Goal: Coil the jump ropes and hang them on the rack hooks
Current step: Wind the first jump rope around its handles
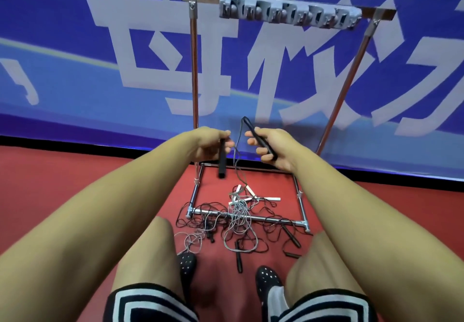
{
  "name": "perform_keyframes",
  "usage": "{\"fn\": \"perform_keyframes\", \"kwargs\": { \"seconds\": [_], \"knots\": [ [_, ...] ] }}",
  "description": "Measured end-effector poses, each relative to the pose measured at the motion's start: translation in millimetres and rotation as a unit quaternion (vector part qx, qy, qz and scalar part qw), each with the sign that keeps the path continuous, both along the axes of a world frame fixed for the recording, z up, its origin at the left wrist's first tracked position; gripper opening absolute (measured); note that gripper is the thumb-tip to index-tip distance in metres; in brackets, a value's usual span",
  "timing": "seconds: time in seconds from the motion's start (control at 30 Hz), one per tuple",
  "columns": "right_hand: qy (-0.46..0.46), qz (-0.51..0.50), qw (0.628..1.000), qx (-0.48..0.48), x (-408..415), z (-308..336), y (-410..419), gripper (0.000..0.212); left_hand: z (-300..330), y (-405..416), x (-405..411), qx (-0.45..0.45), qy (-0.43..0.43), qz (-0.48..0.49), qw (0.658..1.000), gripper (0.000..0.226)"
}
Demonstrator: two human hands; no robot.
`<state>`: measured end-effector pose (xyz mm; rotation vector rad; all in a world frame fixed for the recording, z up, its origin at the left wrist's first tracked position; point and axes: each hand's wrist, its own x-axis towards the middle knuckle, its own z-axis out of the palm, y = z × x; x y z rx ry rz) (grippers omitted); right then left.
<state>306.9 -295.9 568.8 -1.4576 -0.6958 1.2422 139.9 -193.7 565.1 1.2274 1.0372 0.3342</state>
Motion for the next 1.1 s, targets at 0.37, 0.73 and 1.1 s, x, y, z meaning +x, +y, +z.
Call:
{"fn": "perform_keyframes", "kwargs": {
  "seconds": [0.37, 0.73, 1.1],
  "knots": [
    [-0.011, -0.097, 0.995, -0.012, 4, -14, 6, 0.014, -12, 12, -13, -0.072, -0.062, 0.099, 0.991, 0.033],
    [-0.074, 0.212, 0.974, -0.031, -40, -27, -4, 0.026, -25, 0, 7, -0.161, -0.221, 0.197, 0.941, 0.016],
    [-0.017, 0.256, 0.964, -0.066, -38, -50, -14, 0.021, -43, -18, 4, -0.135, -0.233, 0.145, 0.952, 0.02]
  ]
}}
